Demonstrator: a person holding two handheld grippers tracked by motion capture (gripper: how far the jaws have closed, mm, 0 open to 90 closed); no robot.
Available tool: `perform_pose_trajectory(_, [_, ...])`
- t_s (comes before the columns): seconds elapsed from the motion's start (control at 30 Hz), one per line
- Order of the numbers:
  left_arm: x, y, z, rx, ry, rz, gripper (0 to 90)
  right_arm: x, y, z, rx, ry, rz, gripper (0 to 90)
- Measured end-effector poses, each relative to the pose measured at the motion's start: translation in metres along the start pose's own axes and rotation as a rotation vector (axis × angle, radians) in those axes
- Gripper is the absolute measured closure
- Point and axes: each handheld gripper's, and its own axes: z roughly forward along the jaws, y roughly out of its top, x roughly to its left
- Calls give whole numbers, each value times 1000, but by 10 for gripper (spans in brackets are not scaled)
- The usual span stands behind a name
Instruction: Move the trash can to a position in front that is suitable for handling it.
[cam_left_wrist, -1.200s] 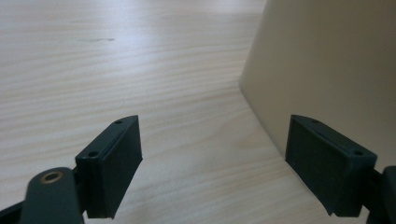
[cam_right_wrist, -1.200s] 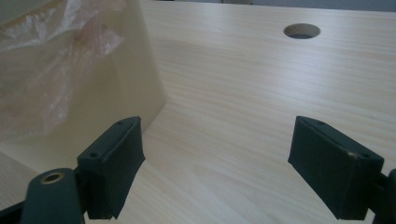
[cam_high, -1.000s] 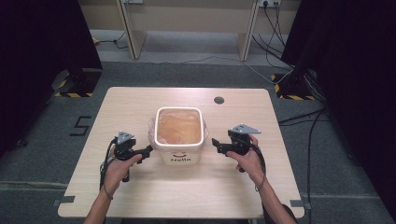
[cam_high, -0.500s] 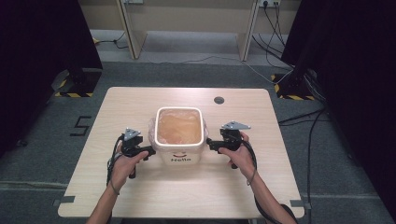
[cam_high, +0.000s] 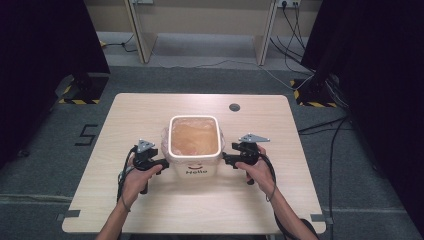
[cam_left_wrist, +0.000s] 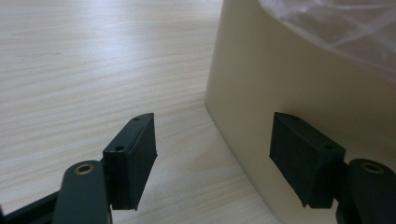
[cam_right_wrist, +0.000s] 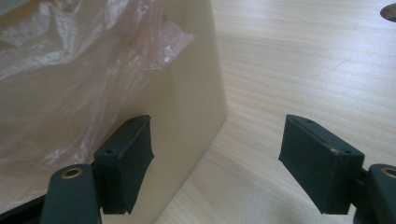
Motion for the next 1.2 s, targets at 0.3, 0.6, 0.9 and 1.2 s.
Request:
perform_pose_trajectory(0.3, [-17,-5,-6,21,-21,18,323,1,-10,-21,3,12,-7,288])
perform_pose_trajectory(0.6, [-38,-13,-14,17,-38,53,323,6,-22,-48,25,-1,-70,288])
perform_pose_trajectory(0.9, [-45,-16,-18,17,-38,76,337,6,-29,-56,15,4,-60,299])
perform_pose_trajectory(1.2, [-48,-22,-24,7,-61,88,380,16,-40,-65,2,20,-13,355])
